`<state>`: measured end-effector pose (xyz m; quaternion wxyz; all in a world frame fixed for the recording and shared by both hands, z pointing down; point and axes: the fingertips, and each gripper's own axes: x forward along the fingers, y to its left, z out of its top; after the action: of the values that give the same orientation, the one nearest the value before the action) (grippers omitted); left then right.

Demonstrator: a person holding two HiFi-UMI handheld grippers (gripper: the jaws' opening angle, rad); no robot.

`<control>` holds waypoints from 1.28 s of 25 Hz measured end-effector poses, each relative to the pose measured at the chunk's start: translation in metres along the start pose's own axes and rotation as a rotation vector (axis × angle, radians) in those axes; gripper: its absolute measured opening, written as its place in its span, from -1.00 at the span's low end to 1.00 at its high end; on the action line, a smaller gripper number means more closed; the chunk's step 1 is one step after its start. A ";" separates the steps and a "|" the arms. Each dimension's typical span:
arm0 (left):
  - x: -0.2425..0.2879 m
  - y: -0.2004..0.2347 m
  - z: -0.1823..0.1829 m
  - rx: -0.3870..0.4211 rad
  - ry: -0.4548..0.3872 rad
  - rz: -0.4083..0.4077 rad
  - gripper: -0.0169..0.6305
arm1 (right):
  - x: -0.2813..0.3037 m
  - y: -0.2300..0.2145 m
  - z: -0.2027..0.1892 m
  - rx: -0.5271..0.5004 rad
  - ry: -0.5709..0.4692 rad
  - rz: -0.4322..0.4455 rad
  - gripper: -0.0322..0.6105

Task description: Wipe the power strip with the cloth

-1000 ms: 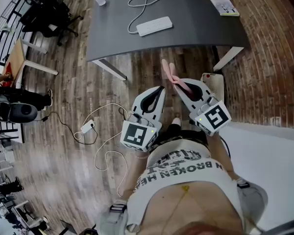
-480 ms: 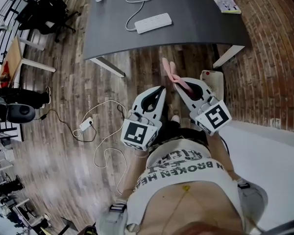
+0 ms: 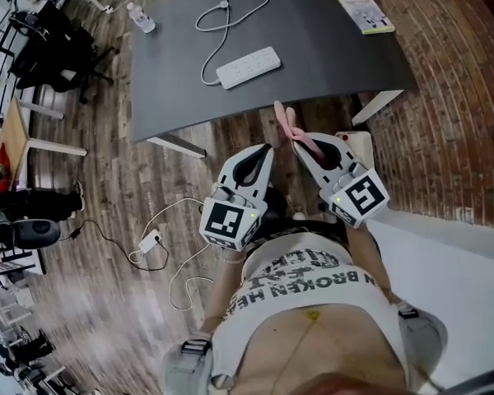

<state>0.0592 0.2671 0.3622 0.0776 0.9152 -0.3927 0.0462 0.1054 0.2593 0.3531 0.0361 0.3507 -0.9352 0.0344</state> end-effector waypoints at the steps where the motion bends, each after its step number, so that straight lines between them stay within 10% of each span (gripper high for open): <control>1: 0.006 0.009 0.002 0.004 -0.001 -0.011 -0.92 | 0.009 -0.006 0.001 -0.006 0.002 -0.005 -0.85; 9: 0.036 0.069 0.013 0.004 -0.008 -0.077 -0.92 | 0.078 -0.035 0.008 -0.026 0.011 -0.034 -0.85; 32: 0.066 0.199 0.011 -0.048 0.011 0.093 -0.92 | 0.226 -0.075 0.008 -0.036 0.037 0.152 -0.85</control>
<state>-0.0397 0.0833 0.3824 0.0993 0.8937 -0.4352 0.0453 -0.0159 0.0545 0.3687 0.0569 0.2775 -0.9587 0.0268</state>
